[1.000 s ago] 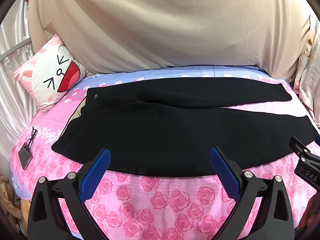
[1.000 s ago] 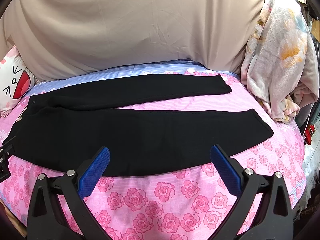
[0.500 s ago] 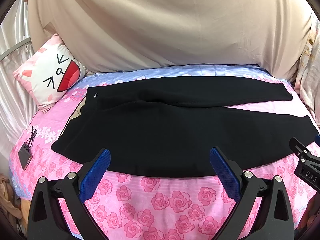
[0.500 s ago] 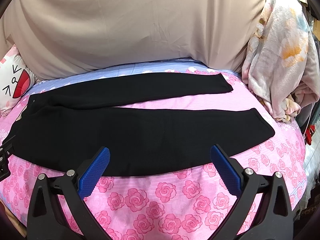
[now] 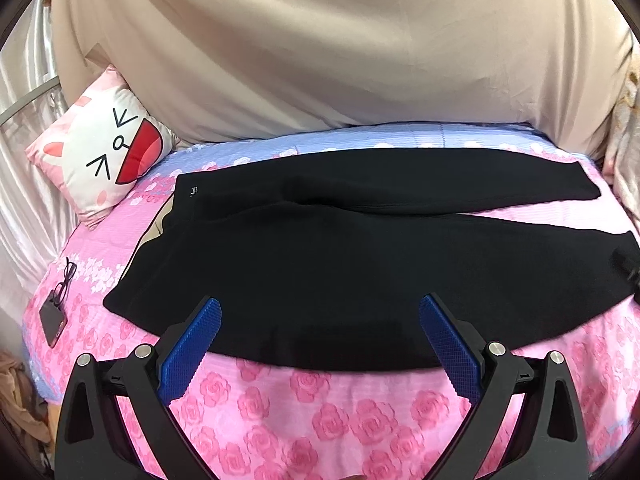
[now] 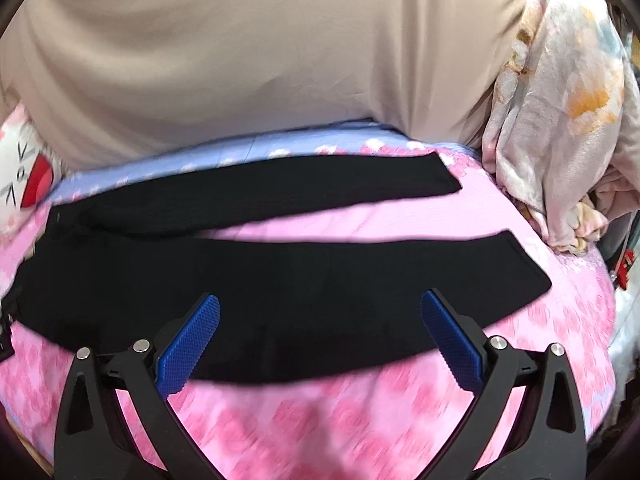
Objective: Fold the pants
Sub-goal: 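Lower both grippers onto the black pants edge and close on it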
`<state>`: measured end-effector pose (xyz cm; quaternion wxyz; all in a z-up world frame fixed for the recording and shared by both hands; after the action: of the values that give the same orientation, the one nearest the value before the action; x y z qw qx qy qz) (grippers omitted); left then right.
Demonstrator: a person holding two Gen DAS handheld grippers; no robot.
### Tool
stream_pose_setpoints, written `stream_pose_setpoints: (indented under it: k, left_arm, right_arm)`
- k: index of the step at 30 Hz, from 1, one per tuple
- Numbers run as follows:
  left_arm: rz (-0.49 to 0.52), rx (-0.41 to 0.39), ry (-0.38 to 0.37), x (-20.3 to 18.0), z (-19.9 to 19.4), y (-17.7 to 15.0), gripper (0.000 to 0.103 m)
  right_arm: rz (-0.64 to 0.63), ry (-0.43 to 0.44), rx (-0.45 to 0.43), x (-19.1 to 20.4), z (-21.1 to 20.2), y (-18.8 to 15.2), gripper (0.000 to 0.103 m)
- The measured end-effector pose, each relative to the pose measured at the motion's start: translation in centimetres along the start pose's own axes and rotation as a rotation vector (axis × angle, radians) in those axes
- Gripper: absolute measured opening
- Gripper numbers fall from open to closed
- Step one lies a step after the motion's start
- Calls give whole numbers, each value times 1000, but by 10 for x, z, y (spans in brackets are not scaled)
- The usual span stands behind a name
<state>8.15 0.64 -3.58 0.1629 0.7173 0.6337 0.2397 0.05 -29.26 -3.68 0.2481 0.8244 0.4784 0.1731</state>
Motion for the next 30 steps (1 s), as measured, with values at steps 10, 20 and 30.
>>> stream_pose_setpoints:
  k: [10,20,30]
  left_arm:
    - [-1,130,5,6,65,62,97]
    - [-71,158,113,71,140,142,97]
    - [-169,171,88,144,184,186,97]
  right_arm:
    - [-52,-99,90,-120,127,139,98]
    - [25,23,243,-201,250,219,98]
    - [-3,-6,266,-205,292,233,98]
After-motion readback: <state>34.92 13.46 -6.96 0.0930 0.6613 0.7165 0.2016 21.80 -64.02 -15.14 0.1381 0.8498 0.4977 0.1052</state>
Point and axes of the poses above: each gripper's, at about its wrist camera, not at the fingertips, and z roughly the way its jaws point, x to its left, y to its top, the point moved 6 cm from there along z, roughly the way its jaws point, and after that the axes turned 14 degrees about x, right-handed, at the moved point
